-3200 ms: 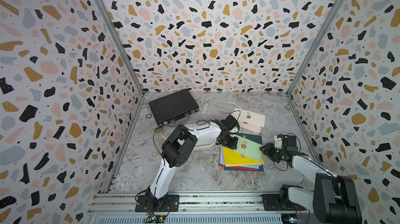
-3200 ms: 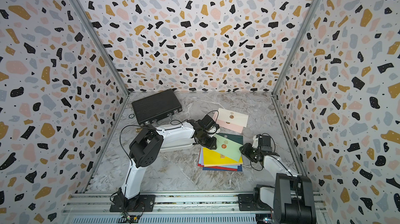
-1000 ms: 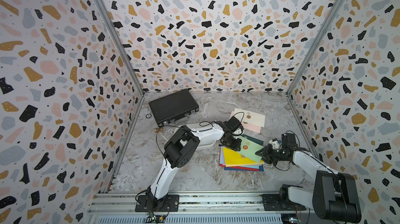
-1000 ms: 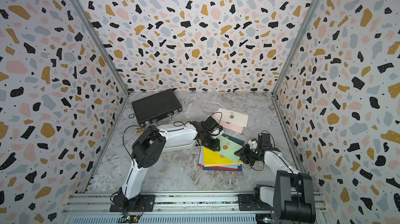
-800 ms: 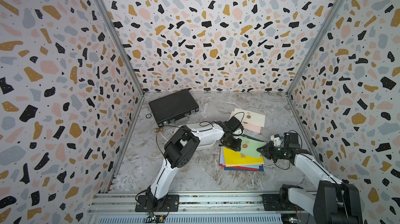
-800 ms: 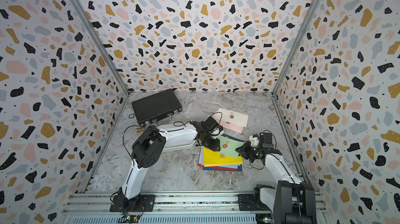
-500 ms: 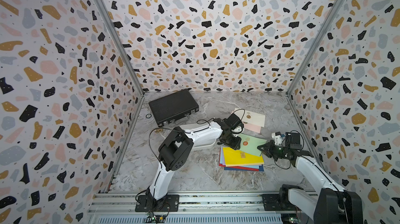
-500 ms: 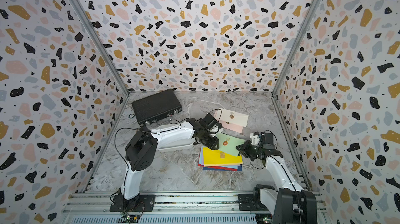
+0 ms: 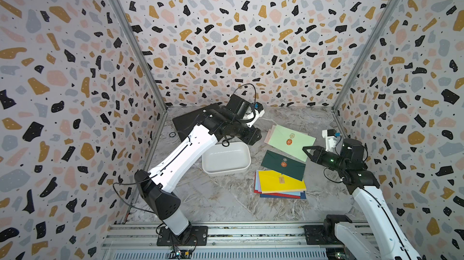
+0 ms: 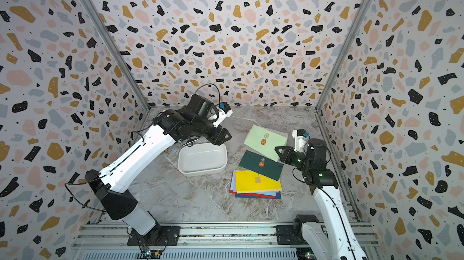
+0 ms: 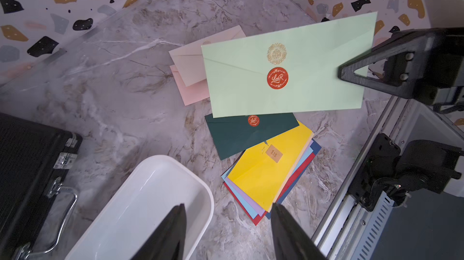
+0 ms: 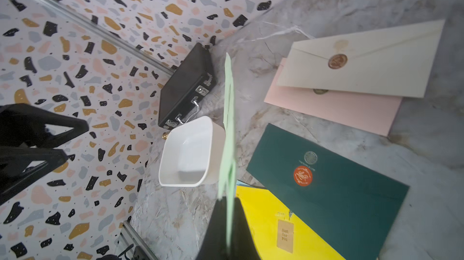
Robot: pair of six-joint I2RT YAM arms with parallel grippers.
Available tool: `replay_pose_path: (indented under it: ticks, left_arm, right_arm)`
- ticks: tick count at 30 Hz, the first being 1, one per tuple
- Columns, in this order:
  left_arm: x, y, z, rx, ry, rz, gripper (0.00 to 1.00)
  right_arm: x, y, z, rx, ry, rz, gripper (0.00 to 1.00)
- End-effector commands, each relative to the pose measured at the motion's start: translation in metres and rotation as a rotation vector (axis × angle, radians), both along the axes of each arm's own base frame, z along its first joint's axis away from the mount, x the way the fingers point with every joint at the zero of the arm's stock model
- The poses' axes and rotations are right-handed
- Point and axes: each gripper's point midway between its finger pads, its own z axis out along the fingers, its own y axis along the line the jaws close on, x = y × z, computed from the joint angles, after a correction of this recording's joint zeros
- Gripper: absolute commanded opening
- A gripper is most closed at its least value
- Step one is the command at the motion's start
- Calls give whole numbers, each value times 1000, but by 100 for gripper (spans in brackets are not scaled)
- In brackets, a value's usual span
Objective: Put the sealed envelopes into the storage box
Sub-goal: Pick up the envelope from the center of the board, then place the envelope in the storage box.
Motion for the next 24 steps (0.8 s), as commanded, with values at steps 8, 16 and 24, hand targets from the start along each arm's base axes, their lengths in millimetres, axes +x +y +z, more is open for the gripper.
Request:
replay_pose_path:
  ticks: [8,16,24]
  left_arm:
    - [-38,31,-7,241,-139,-341,72]
    - [-40,34,-23,280,-158,-402,81]
    - [-74,28,-32,199,-12,-523,81]
  right_arm:
    - [-33,78,14,-193,-336,562,0]
    - [-72,132,-1,-249,-537,903,0]
    - [-80,142,0,-222,-666,946,0]
